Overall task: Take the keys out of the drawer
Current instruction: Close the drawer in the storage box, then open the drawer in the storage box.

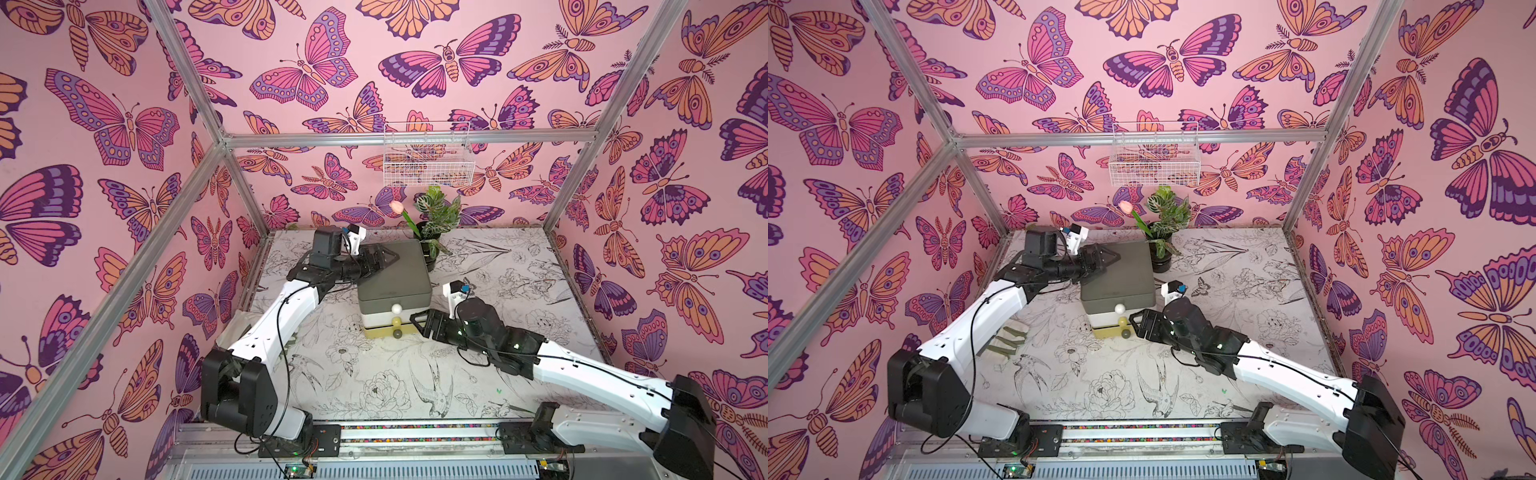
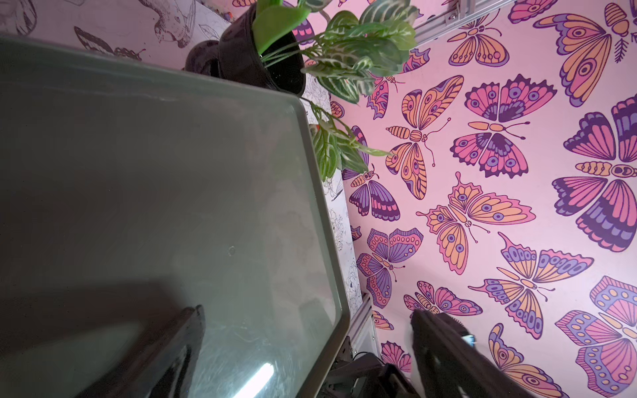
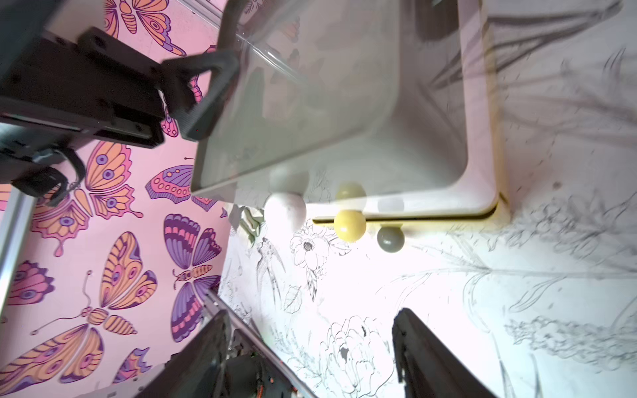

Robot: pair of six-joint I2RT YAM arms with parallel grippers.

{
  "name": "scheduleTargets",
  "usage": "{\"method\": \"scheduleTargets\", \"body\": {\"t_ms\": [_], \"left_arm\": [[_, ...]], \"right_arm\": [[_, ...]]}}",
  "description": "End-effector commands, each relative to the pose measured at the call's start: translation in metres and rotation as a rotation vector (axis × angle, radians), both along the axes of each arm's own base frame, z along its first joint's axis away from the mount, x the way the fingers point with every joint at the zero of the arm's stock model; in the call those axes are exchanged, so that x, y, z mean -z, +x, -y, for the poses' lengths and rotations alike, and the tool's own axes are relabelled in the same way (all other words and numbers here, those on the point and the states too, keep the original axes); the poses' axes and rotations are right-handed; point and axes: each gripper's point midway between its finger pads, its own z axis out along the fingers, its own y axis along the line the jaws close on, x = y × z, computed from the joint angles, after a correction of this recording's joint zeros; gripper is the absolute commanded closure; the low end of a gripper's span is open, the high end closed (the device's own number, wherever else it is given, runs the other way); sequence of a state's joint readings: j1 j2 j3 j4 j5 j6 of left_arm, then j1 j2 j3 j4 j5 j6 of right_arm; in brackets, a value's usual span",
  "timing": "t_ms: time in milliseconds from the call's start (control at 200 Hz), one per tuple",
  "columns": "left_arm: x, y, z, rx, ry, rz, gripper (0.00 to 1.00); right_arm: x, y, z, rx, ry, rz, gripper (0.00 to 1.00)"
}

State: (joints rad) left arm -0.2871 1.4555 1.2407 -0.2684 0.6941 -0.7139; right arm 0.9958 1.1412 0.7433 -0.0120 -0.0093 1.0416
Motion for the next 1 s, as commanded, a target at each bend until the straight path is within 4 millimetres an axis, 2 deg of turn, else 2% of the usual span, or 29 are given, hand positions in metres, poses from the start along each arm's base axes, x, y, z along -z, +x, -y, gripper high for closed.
{"method": "scheduleTargets", "body": {"t_ms": [0, 120, 355, 731, 856, 876, 991], "left_arm": [[0.008, -0.004, -0.012, -0.031, 0.056, 0.009, 0.00], [0.010, -0.003, -0.013, -0.030, 0.075, 0.028, 0.00], [0.012, -0.001, -0.004, -0.003, 0.086, 0.037, 0.00], [0.007, -0.002, 0.006, 0.022, 0.077, 0.045, 0.00], [0.010, -0.005, 0.009, 0.031, 0.079, 0.036, 0.00], [0.010, -0.005, 0.009, 0.033, 0.078, 0.037, 0.00], [0.017, -0.008, 0.010, 0.039, 0.083, 0.024, 0.00]], "right_arm": [[0.001, -0.004, -0.012, 0.038, 0.188, -0.104, 0.24], [0.011, 0.002, -0.020, 0.103, 0.281, -0.133, 0.25], [0.033, 0.006, -0.056, 0.111, 0.349, -0.175, 0.28], [0.065, 0.025, -0.054, 0.223, 0.330, -0.159, 0.38], [0.064, 0.031, -0.053, 0.244, 0.337, -0.143, 0.40], [0.075, 0.031, -0.054, 0.248, 0.312, -0.151, 0.40], [0.080, 0.035, -0.058, 0.253, 0.304, -0.153, 0.45]]}}
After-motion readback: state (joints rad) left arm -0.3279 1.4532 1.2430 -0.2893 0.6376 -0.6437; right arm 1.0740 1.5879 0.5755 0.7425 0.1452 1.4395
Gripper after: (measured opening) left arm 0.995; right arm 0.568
